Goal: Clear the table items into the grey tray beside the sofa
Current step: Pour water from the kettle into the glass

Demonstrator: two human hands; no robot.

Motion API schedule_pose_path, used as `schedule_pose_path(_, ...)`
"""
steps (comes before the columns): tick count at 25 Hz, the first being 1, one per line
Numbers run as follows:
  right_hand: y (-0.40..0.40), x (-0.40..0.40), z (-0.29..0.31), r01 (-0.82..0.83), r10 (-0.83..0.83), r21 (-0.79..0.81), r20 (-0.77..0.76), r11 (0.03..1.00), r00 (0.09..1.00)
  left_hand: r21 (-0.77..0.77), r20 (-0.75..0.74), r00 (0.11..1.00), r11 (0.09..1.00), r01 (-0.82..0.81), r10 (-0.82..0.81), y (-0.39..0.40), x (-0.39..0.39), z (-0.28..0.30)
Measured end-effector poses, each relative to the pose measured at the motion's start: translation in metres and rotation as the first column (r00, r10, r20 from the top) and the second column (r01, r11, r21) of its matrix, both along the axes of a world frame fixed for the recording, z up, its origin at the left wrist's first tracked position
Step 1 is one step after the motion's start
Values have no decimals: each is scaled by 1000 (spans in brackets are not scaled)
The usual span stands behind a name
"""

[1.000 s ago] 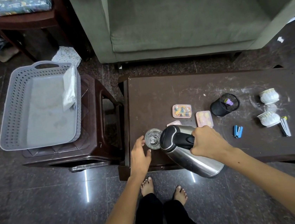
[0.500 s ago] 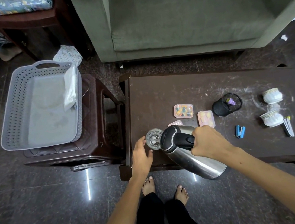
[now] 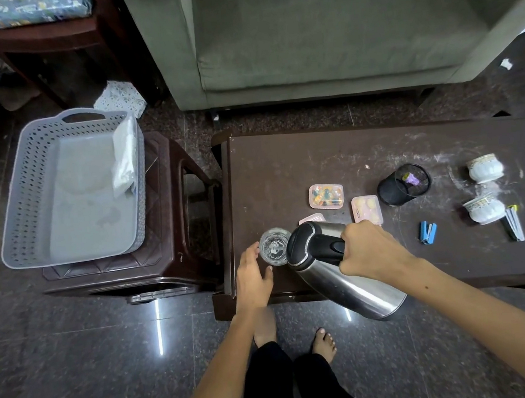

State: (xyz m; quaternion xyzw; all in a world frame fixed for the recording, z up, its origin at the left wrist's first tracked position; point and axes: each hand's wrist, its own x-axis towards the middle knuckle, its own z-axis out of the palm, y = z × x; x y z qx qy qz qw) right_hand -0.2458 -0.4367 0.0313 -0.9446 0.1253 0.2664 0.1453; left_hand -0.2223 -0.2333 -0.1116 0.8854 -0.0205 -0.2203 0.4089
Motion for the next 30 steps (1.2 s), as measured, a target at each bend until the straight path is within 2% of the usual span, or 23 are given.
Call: schedule_pose_path(30, 7, 11, -2, 8, -8, 14, -28, 1000, 1000, 11, -10, 1000, 1000, -8, 8, -3, -2, 2)
